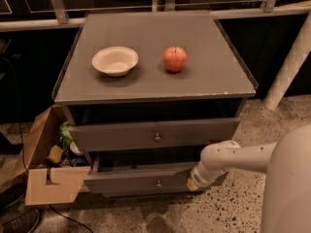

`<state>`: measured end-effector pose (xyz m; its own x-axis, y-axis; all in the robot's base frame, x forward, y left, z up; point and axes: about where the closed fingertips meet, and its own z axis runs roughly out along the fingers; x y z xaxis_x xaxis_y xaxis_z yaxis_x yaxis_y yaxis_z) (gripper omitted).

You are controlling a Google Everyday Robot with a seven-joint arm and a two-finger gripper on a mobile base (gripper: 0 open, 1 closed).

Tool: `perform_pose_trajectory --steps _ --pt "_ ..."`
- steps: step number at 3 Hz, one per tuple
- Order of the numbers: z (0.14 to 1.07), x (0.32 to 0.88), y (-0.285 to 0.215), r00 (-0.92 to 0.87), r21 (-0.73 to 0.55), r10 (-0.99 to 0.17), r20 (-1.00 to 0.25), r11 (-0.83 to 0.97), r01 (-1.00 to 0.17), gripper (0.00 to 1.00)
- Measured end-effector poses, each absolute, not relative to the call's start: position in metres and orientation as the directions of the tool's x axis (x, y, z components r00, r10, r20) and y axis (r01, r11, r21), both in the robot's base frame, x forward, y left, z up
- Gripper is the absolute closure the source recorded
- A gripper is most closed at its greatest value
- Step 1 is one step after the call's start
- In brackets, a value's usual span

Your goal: Close middle drawer

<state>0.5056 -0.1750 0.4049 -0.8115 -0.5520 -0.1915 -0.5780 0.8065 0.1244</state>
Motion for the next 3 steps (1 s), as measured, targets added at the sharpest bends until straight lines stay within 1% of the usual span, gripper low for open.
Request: perform_pose_trajectory --steps 1,2,3 --pt "0.402 0.526 -0.177 -0.823 0.101 -0.530 -0.207 0.825 -0.556 1.00" --pt "0.403 0.561 -0.182 -0.837 0.064 -0.495 -0.234 0.851 -0.522 1.00" --pt "0.403 0.561 -0.182 -0.837 0.064 -0.495 -0.234 0.851 -0.522 1.00"
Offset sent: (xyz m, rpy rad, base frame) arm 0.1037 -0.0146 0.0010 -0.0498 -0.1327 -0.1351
